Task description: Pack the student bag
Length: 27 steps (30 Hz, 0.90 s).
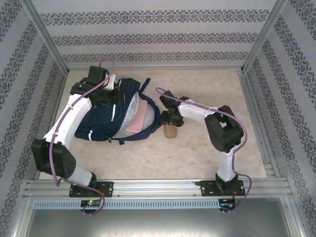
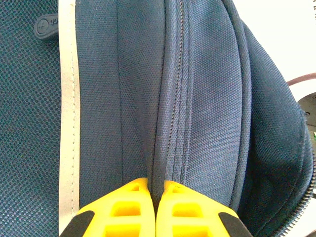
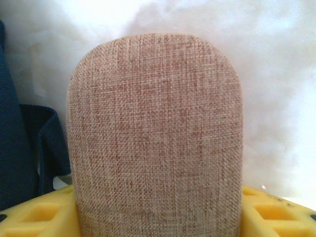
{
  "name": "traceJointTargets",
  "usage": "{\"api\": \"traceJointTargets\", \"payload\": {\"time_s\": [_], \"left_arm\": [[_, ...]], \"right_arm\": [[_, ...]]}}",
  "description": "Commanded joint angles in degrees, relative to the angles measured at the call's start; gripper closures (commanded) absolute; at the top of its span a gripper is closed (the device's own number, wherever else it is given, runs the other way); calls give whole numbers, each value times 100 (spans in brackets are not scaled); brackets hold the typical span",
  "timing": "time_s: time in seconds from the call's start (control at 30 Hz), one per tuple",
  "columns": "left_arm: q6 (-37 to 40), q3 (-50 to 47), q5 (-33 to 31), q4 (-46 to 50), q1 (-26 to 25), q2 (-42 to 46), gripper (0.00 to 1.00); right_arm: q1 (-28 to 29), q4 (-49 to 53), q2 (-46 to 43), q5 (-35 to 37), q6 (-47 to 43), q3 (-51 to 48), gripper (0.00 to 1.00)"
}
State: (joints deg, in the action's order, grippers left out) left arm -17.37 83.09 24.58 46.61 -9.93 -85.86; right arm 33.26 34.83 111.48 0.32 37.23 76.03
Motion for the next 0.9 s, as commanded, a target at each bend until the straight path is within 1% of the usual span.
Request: {"api": "traceJointTargets", "payload": {"time_s": [0.0, 0.2, 0.37, 0.53, 0.67, 0.8, 0.87], "left_arm": [[-90, -24, 148, -318, 79, 350, 100], [-287, -34, 239, -511, 143, 390, 100], [-412, -82, 326, -635, 167, 415, 100], [-519, -108, 424, -723, 195, 448, 100], [-577, -108, 489, -750, 202, 470, 100], [-668, -151, 586, -803, 211, 493, 100], [-677, -168, 593, -818, 215, 503, 100]], "right_arm": [[29, 261, -684, 315, 12, -120, 48], [119, 94, -1423, -120, 60, -61, 50], [394, -402, -1359, -732, 276, 329, 49], [775, -813, -650, -1092, 565, 1036, 49], [948, -1167, 8, -1358, 898, 1602, 49], [1099, -1139, 670, -1412, 1013, 2301, 49], [1155, -943, 975, -1388, 1008, 2689, 48]]}}
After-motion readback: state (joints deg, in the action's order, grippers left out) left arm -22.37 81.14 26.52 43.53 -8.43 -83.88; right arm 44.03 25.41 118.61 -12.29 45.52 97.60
